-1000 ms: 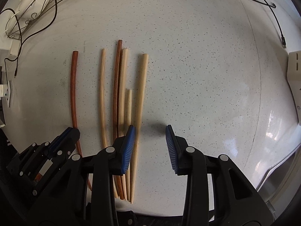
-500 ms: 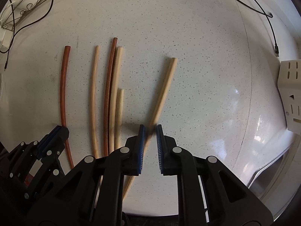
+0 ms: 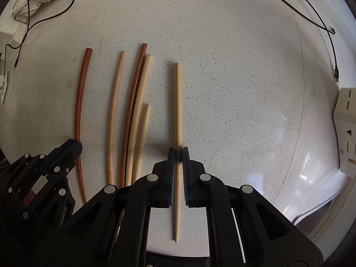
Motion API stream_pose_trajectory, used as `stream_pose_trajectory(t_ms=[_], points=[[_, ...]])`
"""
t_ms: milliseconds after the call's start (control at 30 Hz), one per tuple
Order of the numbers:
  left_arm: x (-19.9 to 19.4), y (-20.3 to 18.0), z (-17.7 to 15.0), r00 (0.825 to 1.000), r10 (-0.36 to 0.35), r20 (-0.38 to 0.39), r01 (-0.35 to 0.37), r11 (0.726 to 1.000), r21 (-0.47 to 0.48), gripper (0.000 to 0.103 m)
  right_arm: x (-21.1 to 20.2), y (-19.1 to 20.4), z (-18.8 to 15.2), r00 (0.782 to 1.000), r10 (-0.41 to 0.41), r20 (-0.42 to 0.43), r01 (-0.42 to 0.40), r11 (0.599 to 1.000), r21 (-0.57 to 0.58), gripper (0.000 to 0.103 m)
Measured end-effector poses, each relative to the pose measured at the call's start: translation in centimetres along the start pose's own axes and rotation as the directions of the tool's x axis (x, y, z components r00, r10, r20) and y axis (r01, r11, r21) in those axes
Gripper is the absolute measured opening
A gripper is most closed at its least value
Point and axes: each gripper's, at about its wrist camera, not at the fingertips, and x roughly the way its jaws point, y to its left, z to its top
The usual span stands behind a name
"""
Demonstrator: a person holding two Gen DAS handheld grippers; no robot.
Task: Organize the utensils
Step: 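Hold the brown and pale chopsticks in both tools on the counter, then lift both held chopsticks and carry them over the cream utensil holder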
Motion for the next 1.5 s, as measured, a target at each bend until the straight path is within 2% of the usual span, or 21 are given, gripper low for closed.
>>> stream_pose_trajectory(t_ms=[467,767,1100,1500], points=[[0.4,-1.3,1.4,0.998,0.043,-0.045,-0.041,0.999,0.031,0.006,-0.2,-1.8,-0.9,0.999,0.038,0.001,-0.038,0.999,0.011,0.006],[0.5,-1.8,1.9,0.997,0.044,-0.056,-0.041,0.998,0.042,0.006,-0.3,-2.7,-0.6,0.999,0.044,0.0,-0.044,0.999,0.003,0.006],[0.1,-0.7,1.9,0.999,0.002,-0.047,-0.001,1.0,0.021,0.005,-0.4,-4.3,-0.8,0.997,0.074,0.011,-0.074,0.997,0.032,0.006],[-2.3,-0.6,1.7,1.0,-0.022,0.002,0.022,0.999,0.045,0.005,-2.4,-6.2,-2.0,0.993,0.098,0.064,-0.101,0.994,0.05,0.006]])
